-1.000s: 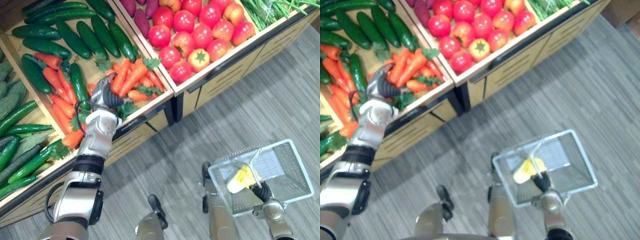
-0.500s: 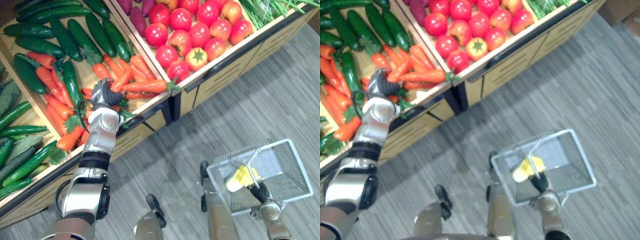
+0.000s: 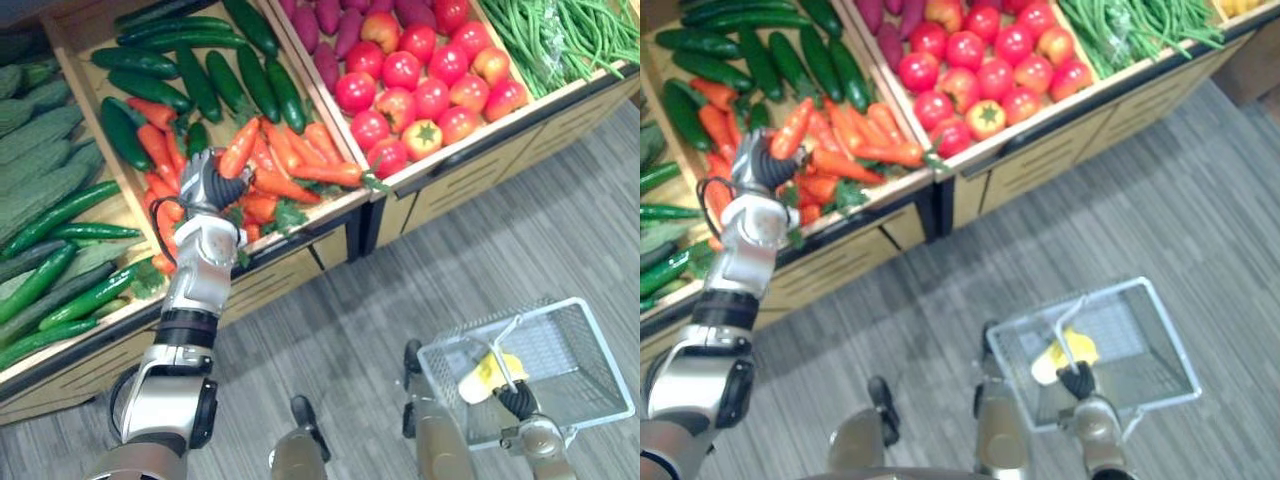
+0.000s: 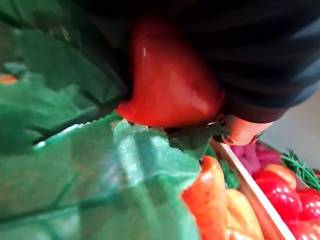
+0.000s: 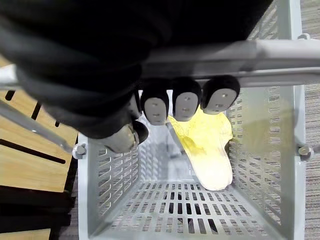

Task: Pick vegetable in the basket

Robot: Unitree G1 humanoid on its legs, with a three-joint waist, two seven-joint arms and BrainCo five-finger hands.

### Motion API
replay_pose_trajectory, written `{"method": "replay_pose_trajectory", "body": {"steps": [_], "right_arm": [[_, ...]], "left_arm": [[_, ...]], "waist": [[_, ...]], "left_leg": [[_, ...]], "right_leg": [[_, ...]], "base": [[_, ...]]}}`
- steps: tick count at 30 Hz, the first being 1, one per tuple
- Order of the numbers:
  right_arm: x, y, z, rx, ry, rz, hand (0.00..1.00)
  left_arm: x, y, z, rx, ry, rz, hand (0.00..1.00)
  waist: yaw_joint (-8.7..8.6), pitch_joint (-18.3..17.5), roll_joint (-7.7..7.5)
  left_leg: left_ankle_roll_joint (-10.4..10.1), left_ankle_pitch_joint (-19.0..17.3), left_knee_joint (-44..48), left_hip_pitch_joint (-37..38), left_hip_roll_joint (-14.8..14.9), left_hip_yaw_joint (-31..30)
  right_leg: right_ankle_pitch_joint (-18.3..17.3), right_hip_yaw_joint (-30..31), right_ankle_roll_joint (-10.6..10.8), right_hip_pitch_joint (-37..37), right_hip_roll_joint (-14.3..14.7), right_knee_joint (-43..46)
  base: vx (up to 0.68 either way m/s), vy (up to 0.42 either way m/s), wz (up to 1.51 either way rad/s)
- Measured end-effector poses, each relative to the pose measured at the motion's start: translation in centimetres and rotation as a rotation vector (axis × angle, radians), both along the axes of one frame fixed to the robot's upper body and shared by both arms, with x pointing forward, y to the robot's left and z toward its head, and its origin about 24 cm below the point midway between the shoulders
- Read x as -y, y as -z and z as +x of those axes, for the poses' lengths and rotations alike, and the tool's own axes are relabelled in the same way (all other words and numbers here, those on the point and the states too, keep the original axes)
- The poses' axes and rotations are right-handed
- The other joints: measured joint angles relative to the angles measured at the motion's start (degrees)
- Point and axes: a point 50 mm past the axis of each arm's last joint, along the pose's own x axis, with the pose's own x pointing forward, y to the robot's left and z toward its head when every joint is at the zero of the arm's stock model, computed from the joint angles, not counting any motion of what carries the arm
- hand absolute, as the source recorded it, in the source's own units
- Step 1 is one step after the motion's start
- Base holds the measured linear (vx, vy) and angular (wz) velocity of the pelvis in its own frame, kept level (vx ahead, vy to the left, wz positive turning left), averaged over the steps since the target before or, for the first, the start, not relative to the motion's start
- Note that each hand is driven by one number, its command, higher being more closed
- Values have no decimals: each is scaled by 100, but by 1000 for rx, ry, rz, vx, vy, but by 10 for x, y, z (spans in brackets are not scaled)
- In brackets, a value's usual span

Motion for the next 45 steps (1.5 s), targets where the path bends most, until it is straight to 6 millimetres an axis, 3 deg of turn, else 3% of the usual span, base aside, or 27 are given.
{"method": "replay_pose_trajectory", "body": {"steps": [9, 14, 21, 29, 33, 40, 45], "right_arm": [[-1, 2, 5, -29, -23, -14, 100], [12, -5, 11, -29, -43, -50, 100], [42, -44, 46, 48, -140, -229, 100], [67, -87, 77, 89, -237, -411, 100], [61, -104, 89, 128, -318, -485, 100], [34, -126, 105, 206, -514, -570, 100], [6, -134, 111, 251, -677, -621, 100]], "left_arm": [[-9, -29, -26, 126, -5, 166, 100], [-3, -17, -46, 128, 54, 258, 100], [10, -13, -66, 147, 161, 375, 100], [27, -5, -69, 130, 277, 418, 100], [35, 1, -68, 102, 321, 434, 100], [59, 13, -70, 78, 443, 463, 100], [98, 20, -83, 97, 635, 489, 100]], "waist": [[54, -174, -142], [86, -524, -153], [158, -809, -145], [149, -910, -144], [142, -923, -129], [140, -1030, -122], [147, -1184, -109]], "left_leg": [[14, 38, -4, 9, -15, -208], [16, 39, -11, 19, -28, -333], [28, 46, -53, 127, -62, -367], [28, 135, -228, 317, -148, -266], [29, 134, -273, 426, -192, -156], [23, 125, -304, 612, -193, 115], [2, 88, -304, 757, -178, 318]], "right_leg": [[0, -189, 0, 189, -30, -51], [0, -268, 0, 303, -43, -125], [1, -276, 2, 479, -76, -208], [28, -149, 29, 481, -103, -207], [67, -2, 19, 477, -117, -207], [105, 223, 23, 482, -79, -208], [119, 402, 37, 490, -36, -207]], "base": [[1, 0, 12], [9, 3, 11], [-10, 1, 4], [12, 5, -7], [10, 7, -16], [-20, -10, -16], [-15, -20, -18]]}}
